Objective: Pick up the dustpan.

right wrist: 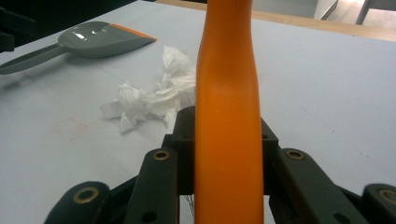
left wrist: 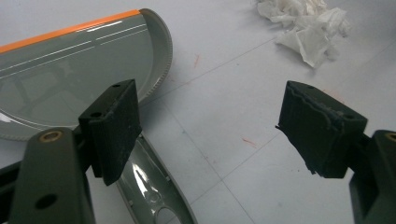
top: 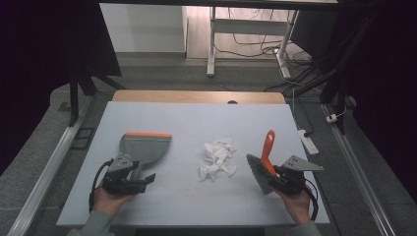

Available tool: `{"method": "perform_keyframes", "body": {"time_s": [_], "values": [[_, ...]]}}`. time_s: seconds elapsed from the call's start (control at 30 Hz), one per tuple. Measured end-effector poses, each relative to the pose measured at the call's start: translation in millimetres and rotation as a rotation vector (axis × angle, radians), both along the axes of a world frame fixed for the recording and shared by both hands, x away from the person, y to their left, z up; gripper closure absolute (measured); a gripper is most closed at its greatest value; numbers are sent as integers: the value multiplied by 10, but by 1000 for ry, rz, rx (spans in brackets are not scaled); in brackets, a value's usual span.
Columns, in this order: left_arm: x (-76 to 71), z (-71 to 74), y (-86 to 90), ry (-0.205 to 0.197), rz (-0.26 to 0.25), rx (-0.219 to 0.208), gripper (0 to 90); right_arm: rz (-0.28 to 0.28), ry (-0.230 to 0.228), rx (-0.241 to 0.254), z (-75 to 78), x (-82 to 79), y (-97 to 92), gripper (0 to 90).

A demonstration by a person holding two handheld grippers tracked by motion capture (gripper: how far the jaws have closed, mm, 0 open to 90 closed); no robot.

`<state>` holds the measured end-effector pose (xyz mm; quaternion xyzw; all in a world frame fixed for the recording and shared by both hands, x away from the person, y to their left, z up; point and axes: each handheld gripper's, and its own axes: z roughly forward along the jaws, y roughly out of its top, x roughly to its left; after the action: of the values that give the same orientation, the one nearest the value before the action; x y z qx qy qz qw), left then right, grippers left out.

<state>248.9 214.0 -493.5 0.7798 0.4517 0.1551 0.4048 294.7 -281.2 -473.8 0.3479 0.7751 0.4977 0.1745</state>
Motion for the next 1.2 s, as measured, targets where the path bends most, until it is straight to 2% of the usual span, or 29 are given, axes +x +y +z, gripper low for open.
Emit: {"method": "perform_keyframes", "body": {"time_s": [0.3, 0.67, 1.0, 1.1, 1.2], "values": [[-6, 41, -5, -13, -8, 9, 210, -8, -17, 7, 14, -18, 2, 706], [-2, 67, 11, -10, 7, 20, 206, 0, -19, 5, 7, -21, 24, 705], [-23, 177, 41, -16, 30, 23, 201, 6, -16, -4, -6, -22, 53, 706], [-29, 232, 41, -11, 47, 39, 201, 9, -16, -3, -6, -24, 59, 705], [-25, 273, 44, 14, 78, 68, 201, 10, -16, -2, -2, -28, 60, 706]]}}
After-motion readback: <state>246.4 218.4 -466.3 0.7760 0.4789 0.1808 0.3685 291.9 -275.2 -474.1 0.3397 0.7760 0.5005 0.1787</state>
